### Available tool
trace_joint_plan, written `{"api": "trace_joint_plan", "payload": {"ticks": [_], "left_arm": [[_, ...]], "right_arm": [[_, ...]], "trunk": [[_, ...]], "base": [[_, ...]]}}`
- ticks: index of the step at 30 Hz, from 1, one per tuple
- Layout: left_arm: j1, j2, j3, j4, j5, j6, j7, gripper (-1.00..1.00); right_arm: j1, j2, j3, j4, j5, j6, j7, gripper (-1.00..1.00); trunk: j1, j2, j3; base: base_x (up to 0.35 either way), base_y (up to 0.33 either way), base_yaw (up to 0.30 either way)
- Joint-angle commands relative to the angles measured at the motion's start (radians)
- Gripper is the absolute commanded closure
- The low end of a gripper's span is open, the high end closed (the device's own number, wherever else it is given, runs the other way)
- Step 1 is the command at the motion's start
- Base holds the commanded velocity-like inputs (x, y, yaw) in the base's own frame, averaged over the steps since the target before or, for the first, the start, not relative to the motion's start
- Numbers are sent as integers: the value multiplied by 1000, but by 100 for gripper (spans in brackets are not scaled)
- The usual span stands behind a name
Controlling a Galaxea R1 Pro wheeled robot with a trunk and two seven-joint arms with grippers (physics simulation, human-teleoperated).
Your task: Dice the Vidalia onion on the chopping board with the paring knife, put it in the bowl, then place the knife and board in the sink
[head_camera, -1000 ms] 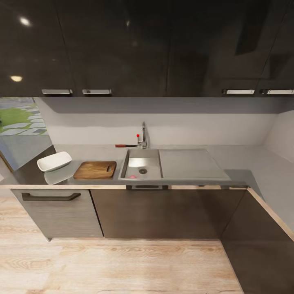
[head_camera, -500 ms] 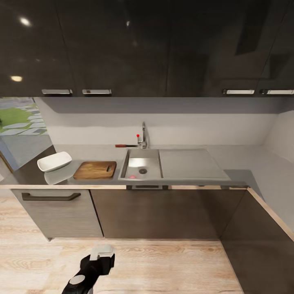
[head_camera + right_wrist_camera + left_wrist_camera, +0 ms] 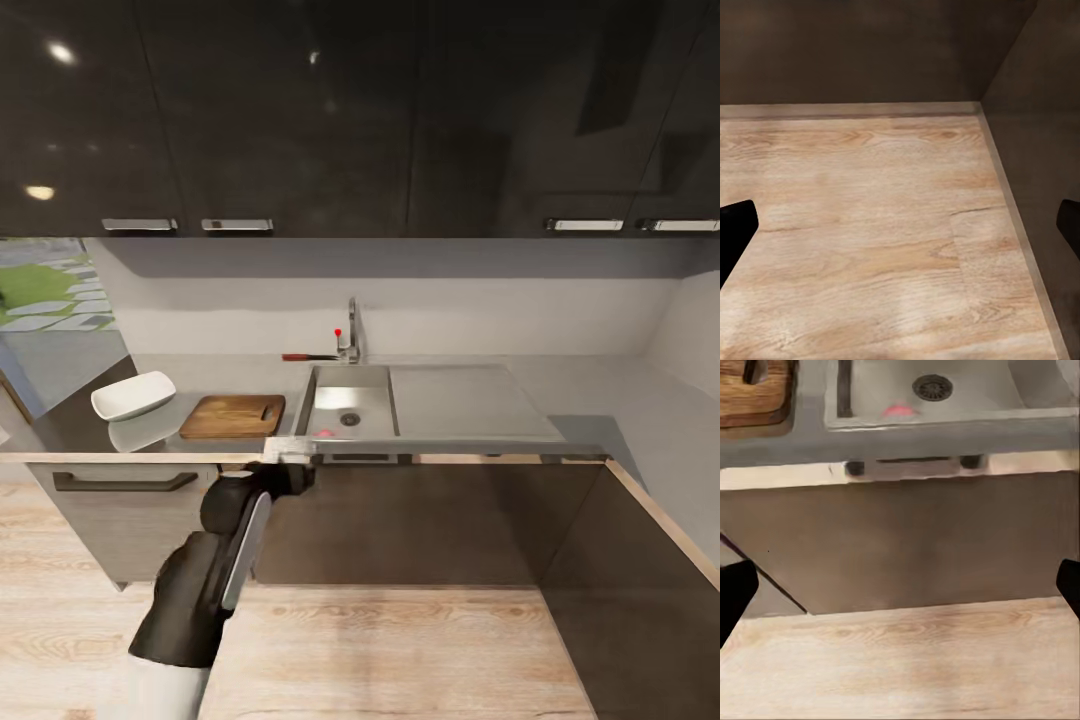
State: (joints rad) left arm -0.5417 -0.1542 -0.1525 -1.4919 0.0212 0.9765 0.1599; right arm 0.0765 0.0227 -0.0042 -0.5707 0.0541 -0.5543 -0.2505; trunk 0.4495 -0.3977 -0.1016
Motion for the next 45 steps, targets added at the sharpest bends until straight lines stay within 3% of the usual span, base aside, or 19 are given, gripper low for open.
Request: {"api": "trace_joint_plan", "payload": {"ticks": [1, 5, 7, 8, 10, 16, 20, 26, 45], "left_arm": [[-84, -1, -2, 44, 11, 15, 7, -100], [-279, -2, -4, 183, 69, 28, 11, -100], [-332, -3, -5, 232, 86, 29, 13, -100], [-414, -3, -5, 338, 105, 30, 17, -100], [-444, -2, -5, 391, 113, 31, 18, -100], [-471, 2, -4, 451, 121, 34, 14, -100], [-475, 10, -17, 365, 123, 39, 12, -100], [-474, 18, -28, 342, 123, 40, 12, -100], [-474, 13, -35, 467, 123, 35, 13, -100]], "right_arm": [[0, 0, 0, -2, 6, 1, -6, -100], [0, 0, 0, -2, 6, 0, -6, -100], [0, 0, 0, -2, 6, 0, -6, -100], [0, 1, 0, -1, 6, 0, -6, -100], [0, 2, 1, -1, 6, -1, -6, -100], [0, 2, 1, -2, 6, -4, -6, -100], [0, 2, 1, -3, 4, -5, -8, -100], [0, 3, 1, -3, 4, -6, -9, -100], [0, 23, 0, 30, 3, -7, -10, -100]], "trunk": [[1, -2, -2], [1, -2, -2], [1, -2, -2], [1, -2, -2], [1, -2, -2], [1, -2, -2], [1, -2, -2], [1, -2, -2], [1, -2, -2]], "base": [[0, 0, 0], [0, 0, 0], [0, 0, 0], [0, 0, 0], [0, 0, 0], [0, 0, 0], [0, 0, 0], [0, 0, 0], [157, -101, 0]]}}
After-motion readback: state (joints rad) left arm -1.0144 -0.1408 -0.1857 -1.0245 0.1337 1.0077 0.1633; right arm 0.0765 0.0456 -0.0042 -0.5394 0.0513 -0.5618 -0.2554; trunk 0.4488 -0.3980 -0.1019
